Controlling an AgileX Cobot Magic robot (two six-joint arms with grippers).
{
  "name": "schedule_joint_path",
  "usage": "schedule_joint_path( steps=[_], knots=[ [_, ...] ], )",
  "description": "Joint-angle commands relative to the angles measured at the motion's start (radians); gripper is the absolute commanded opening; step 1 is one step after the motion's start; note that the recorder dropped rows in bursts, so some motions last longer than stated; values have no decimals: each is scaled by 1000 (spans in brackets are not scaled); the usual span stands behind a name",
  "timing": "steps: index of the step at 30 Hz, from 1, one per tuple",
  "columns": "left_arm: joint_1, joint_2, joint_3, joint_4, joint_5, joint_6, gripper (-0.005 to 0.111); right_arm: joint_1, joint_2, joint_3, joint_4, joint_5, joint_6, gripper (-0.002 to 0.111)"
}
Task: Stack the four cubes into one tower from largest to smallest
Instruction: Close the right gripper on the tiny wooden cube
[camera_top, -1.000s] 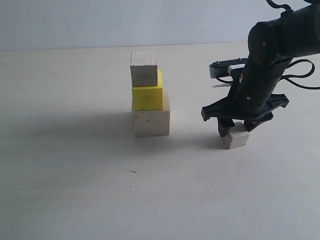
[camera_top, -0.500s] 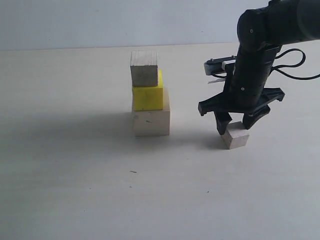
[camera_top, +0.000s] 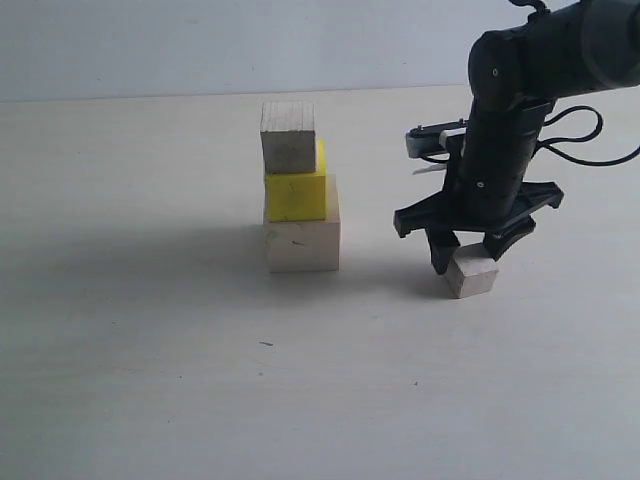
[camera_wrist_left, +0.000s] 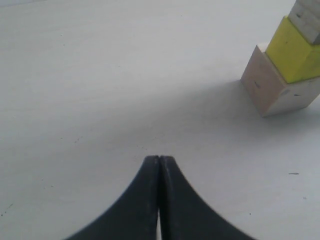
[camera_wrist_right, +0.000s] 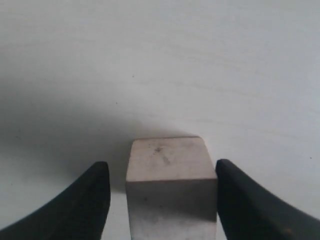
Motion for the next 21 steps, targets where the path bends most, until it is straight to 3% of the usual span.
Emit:
schedule_joint_path(
  steps=[1, 16, 21],
  knots=[
    [-6, -4, 4, -7, -13, 1, 0, -4, 15, -5, 0, -21, -8, 59],
    [-6, -4, 4, -7, -13, 1, 0, -4, 34, -5, 0, -31, -8, 54],
    [-6, -4, 4, -7, -13, 1, 0, -4, 34, -5, -11, -31, -17, 27]
  ],
)
